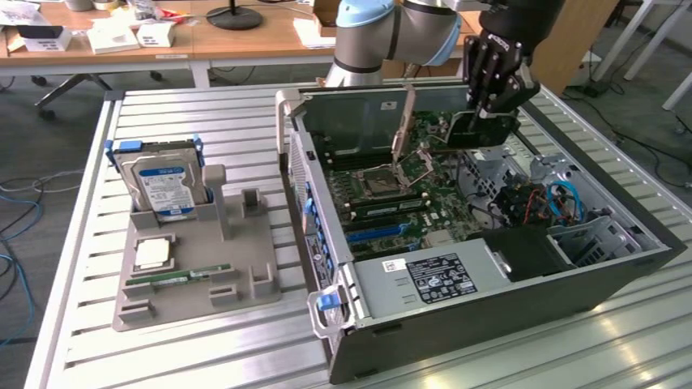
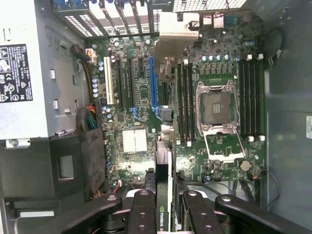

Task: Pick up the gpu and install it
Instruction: 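Insert the gpu into the slot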

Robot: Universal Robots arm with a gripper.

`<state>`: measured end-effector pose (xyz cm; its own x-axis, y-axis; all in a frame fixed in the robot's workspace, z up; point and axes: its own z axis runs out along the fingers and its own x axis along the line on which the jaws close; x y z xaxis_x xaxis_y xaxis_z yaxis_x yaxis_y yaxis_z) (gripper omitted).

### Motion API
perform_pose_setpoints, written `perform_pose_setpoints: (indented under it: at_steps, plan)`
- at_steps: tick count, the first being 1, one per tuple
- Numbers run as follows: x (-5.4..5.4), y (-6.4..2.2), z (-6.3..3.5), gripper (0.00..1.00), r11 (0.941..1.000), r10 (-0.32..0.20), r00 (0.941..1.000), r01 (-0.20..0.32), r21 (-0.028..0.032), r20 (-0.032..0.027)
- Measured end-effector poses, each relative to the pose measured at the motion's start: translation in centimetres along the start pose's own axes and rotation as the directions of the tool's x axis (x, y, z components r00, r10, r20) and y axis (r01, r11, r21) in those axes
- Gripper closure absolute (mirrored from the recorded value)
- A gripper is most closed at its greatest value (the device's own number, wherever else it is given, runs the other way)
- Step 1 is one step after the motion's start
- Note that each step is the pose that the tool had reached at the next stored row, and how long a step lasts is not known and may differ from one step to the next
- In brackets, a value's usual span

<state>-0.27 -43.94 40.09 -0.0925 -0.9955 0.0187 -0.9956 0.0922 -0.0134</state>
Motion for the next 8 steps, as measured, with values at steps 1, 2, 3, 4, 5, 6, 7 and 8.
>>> perform_pose_setpoints:
  at_steps: [1, 2, 3, 4, 5, 6, 7, 8]
  plan:
    - [0.0, 0.0, 0.0, 0.74, 1.0, 0.001, 1.0, -0.001, -0.0007, 0.0044]
    - [0.0, 0.0, 0.0, 0.74, 1.0, 0.001, 1.0, -0.001, -0.0018, 0.0074]
    - [0.0, 0.0, 0.01, 0.74, 1.0, 0.001, 1.0, -0.001, -0.0032, 0.0086]
    - [0.0, 0.0, 0.01, 0.74, 1.0, 0.001, 1.0, -0.001, -0.0051, 0.0086]
    - [0.0, 0.0, 0.02, 0.74, 1.0, 0.001, 1.0, -0.001, -0.0061, 0.0084]
    - [0.01, 0.0, 0.04, 0.74, 1.0, 0.001, 1.0, -0.001, -0.0062, 0.0086]
    - [0.02, 0.0, 0.05, 0.74, 1.0, 0.001, 1.0, -0.001, -0.0064, 0.0089]
    - [0.01, 0.0, 0.05, 0.74, 1.0, 0.001, 1.0, -0.001, -0.0064, 0.0089]
